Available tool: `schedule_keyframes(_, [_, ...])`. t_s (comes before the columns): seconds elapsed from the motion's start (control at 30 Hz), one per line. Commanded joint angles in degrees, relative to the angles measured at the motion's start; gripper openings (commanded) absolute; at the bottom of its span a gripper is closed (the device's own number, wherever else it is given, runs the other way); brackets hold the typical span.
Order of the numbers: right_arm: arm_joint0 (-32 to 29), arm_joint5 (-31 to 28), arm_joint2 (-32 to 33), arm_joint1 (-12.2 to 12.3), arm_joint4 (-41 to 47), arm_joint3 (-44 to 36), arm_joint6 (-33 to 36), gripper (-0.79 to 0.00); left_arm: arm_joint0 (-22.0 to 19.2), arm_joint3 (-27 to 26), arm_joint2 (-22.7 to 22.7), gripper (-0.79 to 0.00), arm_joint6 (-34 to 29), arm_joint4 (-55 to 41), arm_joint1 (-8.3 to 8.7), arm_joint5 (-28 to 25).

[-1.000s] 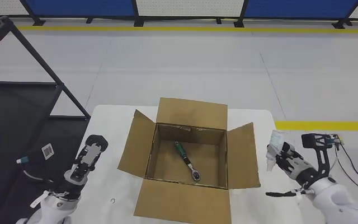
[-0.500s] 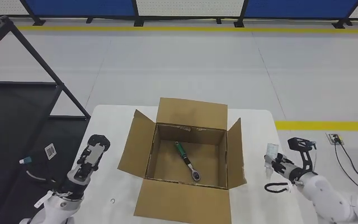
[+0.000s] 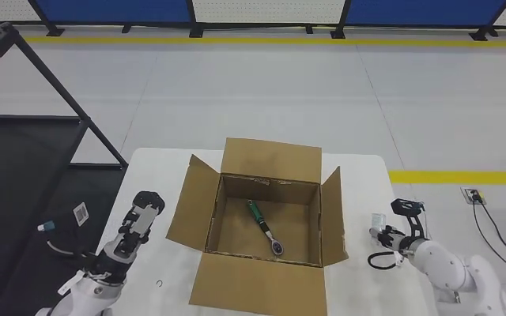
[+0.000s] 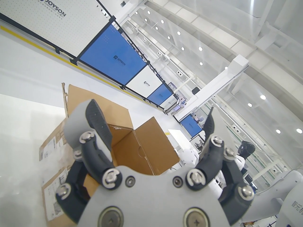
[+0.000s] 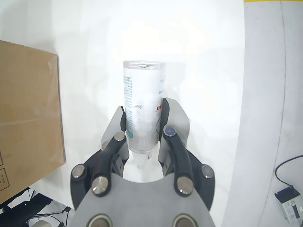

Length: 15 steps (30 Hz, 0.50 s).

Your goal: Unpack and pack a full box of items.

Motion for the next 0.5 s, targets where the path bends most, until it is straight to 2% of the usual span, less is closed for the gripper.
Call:
schedule_keyframes(0.0, [1.07, 1.44, -0.92, 0.01, -1.57, 1.23, 0.33, -0.785, 0.15, -0.16, 0.11, 0.0, 0.34, 0.14, -0.01, 0.05])
schedule_keyframes(0.27, [3.34, 1.09, -2.55, 0.18, -1.82, 4.08, 1.51, -0.542, 0.91, -0.7, 0.12, 0.0, 1.8, 0.41, -0.04, 0.15])
schedule_keyframes(0.47, [3.62, 1.65, -2.89, 0.36, -2.04, 4.42, 1.8, -0.443, 1.1, -0.82, 0.25, 0.0, 2.61, 0.62, -0.06, 0.22])
